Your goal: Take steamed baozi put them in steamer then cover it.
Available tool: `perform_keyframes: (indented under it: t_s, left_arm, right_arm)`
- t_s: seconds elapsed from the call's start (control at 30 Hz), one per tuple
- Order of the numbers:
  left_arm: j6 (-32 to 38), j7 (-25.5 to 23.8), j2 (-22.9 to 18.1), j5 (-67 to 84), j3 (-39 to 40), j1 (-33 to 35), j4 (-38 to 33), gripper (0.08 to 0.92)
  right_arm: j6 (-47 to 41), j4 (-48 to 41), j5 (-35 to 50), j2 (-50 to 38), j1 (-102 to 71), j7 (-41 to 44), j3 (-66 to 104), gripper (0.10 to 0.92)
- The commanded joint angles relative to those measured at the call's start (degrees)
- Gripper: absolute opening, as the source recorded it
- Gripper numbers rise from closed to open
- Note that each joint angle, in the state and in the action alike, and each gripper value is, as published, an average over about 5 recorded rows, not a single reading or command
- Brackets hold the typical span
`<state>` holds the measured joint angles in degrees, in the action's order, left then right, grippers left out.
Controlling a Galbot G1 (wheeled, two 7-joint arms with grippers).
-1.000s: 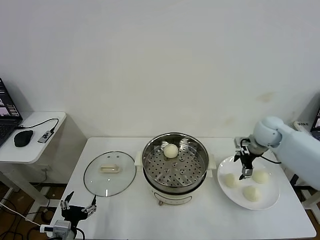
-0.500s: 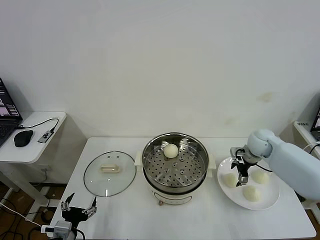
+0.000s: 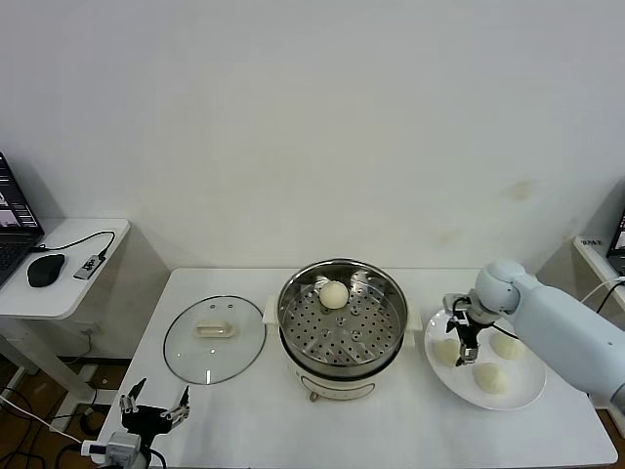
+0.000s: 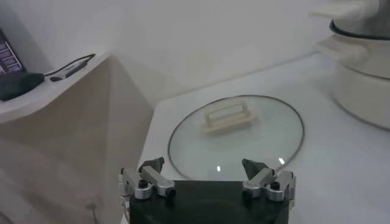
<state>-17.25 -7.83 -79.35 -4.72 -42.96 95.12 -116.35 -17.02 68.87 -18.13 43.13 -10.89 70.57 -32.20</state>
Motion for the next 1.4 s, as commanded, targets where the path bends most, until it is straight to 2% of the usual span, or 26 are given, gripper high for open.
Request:
perform_keyframes:
  t_s: [0.03,0.33,0.53,0.7,0.97,1.13,1.4]
  left_arm:
    - [0.0,-0.04,-0.02,-0.07,0.11,-0.06,0.3,0.823]
    - [0.04,-0.1,0.08,-0.22,0.27,0.1,0.62,0.823]
    - [0.04,-0.08,-0.09,-0.28,0.42,-0.07,0.67,0.823]
    - [0.08,-0.05,-0.14,-0.29,0.42,-0.07,0.71,0.823]
    - [0.12,-0.01,-0.32,-0.23,0.51,-0.29,0.51,0.823]
    - [0.19,0.11,-0.41,-0.32,0.76,-0.56,0.42,0.823]
    - [-0.12,0.35,0.18,-0.97,0.45,-1.15,-0.76,0.823]
  right_arm:
    - [0.45,-1.33,-1.23,1.09,-0.77,0.14,0.75,0.823]
    - [0.43,-1.25,-1.34,0.95,-1.64,0.29,1.25,0.816]
    - [0.38,-1.46,-1.14,0.99,-1.87,-0.11,1.67,0.745]
    - [0.16,-1.14,-0.73,0.1,-1.57,0.08,1.97,0.632]
    - [-0.72,0.68,1.49,-3.07,0.67,1.58,2.15,0.591]
    - [-2.26,4.27,5.86,-6.73,7.64,3.23,-2.84,0.586]
    - [-6.87,11.0,18.25,-8.58,30.32,6.77,-17.9,0.586]
